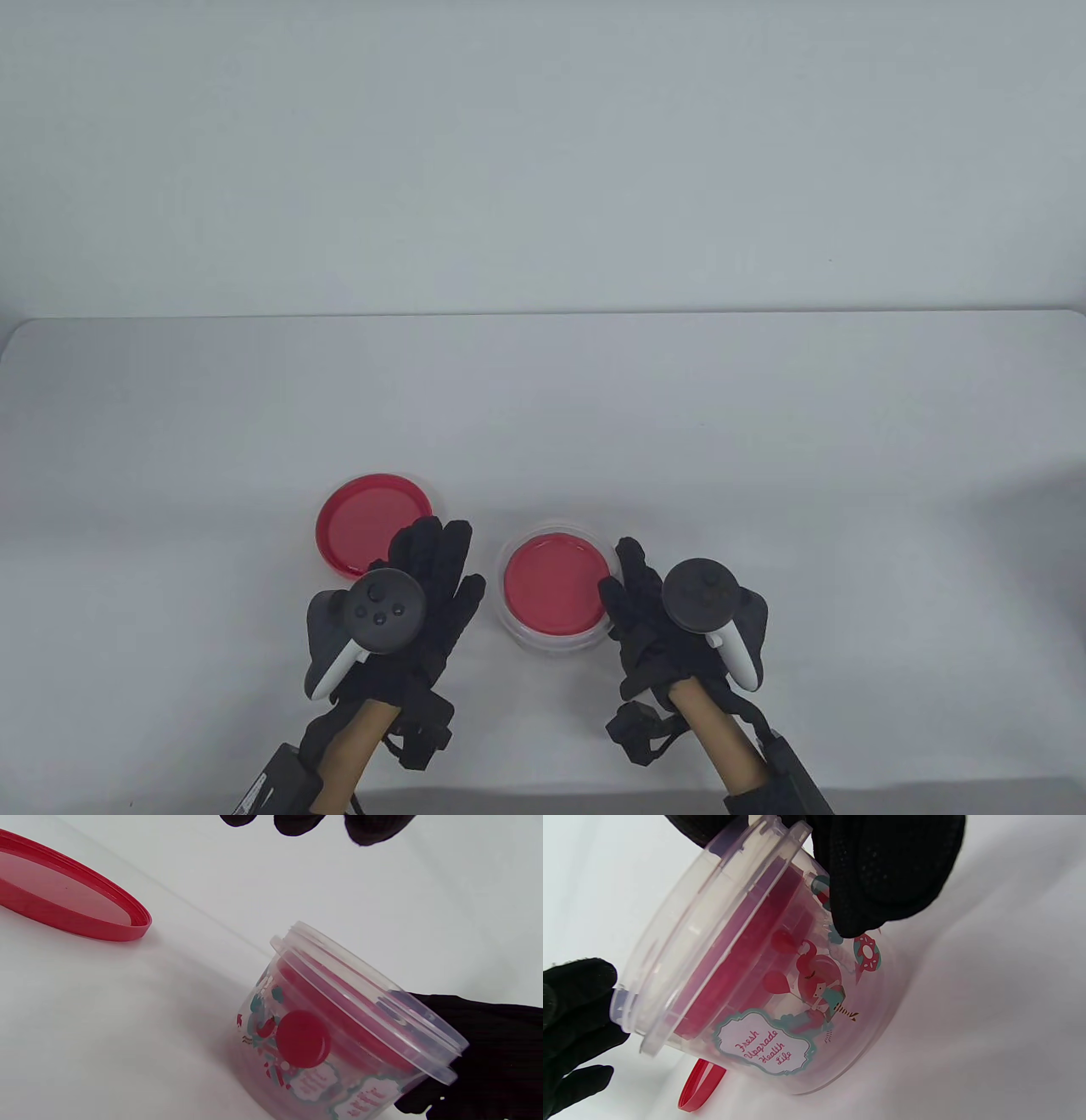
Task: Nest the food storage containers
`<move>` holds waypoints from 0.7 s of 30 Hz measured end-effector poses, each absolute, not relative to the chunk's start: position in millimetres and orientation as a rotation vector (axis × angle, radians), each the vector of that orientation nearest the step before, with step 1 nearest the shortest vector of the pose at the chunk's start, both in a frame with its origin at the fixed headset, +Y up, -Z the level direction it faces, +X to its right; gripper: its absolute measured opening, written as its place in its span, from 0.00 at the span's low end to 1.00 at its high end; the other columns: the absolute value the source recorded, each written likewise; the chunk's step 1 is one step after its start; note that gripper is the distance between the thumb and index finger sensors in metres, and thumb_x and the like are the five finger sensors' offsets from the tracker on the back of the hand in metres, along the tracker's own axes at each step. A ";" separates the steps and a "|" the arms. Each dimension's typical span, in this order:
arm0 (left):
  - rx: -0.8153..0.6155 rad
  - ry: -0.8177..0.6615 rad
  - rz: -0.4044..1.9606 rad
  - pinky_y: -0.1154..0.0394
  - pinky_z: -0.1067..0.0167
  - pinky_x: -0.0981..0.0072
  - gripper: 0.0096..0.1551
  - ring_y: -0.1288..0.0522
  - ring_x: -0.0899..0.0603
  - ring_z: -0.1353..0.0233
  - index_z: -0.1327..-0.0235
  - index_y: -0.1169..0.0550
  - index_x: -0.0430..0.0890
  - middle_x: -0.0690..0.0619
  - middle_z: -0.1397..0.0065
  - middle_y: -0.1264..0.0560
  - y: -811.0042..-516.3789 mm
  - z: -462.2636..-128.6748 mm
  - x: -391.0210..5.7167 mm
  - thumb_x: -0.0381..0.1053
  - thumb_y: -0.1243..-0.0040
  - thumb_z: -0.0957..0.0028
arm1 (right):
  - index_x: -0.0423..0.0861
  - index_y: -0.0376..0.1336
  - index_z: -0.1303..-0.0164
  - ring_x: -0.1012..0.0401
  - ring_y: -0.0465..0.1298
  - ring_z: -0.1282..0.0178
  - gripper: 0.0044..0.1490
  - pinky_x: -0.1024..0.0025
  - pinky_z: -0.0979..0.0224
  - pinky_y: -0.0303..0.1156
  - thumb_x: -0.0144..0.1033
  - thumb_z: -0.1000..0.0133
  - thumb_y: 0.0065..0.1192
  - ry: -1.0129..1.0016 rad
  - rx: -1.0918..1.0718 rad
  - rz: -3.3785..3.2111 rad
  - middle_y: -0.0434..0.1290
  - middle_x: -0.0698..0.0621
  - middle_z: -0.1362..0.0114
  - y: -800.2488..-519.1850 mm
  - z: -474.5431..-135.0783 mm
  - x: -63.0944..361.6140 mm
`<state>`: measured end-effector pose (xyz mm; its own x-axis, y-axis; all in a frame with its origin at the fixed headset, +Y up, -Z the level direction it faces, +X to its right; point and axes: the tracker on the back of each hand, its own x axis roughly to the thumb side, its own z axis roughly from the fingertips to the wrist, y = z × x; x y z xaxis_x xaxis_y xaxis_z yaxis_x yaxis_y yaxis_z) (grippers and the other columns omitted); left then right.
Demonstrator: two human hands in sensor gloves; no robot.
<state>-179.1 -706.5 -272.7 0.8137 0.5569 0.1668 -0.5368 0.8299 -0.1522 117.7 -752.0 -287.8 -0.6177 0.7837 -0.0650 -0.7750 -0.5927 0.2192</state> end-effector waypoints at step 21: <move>-0.108 -0.083 0.594 0.64 0.24 0.30 0.39 0.64 0.32 0.11 0.08 0.55 0.57 0.45 0.06 0.61 -702.8 -285.6 -192.3 0.64 0.64 0.30 | 0.36 0.37 0.15 0.46 0.76 0.49 0.40 0.62 0.53 0.76 0.41 0.30 0.42 0.310 0.076 2.125 0.51 0.28 0.19 -758.2 -287.4 120.3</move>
